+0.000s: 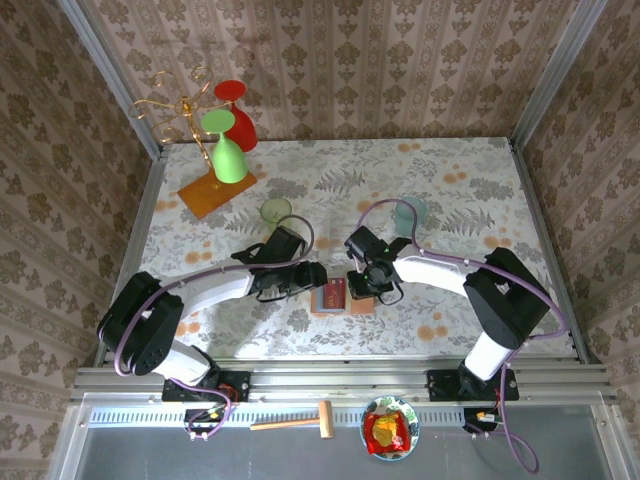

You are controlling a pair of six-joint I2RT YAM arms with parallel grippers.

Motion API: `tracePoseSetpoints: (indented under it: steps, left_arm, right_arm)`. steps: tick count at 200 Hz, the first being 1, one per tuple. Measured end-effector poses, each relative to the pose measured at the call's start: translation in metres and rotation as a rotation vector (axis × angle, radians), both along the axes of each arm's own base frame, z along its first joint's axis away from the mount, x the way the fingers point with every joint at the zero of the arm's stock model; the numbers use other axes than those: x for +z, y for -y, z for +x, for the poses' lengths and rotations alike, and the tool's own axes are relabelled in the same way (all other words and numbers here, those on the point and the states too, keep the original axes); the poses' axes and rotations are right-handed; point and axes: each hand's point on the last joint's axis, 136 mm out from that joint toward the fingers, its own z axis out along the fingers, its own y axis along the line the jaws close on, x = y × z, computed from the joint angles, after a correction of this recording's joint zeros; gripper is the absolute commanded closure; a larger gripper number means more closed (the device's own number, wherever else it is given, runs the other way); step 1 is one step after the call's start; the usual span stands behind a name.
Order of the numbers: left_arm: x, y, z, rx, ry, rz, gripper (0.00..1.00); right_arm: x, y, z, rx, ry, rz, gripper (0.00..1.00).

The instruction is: Take the credit cards out of the card holder

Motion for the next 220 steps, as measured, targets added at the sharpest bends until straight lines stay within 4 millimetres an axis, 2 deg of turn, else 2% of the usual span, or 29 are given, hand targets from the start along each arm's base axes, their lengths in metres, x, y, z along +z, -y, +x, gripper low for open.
tracePoseSetpoints:
  steps: [24, 46, 79, 146, 201, 220]
  left_arm:
    - [0.006, 0.002, 0.009, 0.007, 0.020, -0.048, 0.49]
    - [0.006, -0.007, 0.016, 0.019, 0.033, -0.070, 0.52]
    - [0.008, -0.018, 0.023, 0.010, 0.058, -0.075, 0.53]
    - [0.024, -0.003, 0.025, -0.033, 0.095, -0.165, 0.62]
    - [0.002, 0.009, 0.010, -0.012, 0.021, -0.196, 0.79]
    - [-0.001, 0.017, 0.007, -0.016, 0.006, -0.207, 0.82]
  right_arm:
    - [0.015, -0.005, 0.006, -0.032, 0.027, 0.038, 0.80]
    - [0.028, -0.009, 0.008, -0.063, 0.040, 0.078, 0.79]
    - [0.035, -0.016, 0.009, -0.090, 0.027, 0.119, 0.76]
    - [0.045, -0.033, 0.013, -0.088, 0.006, 0.189, 0.76]
    - [0.041, -0.044, 0.014, -0.123, -0.037, 0.244, 0.77]
    - [0.038, -0.045, 0.013, -0.142, -0.047, 0.262, 0.77]
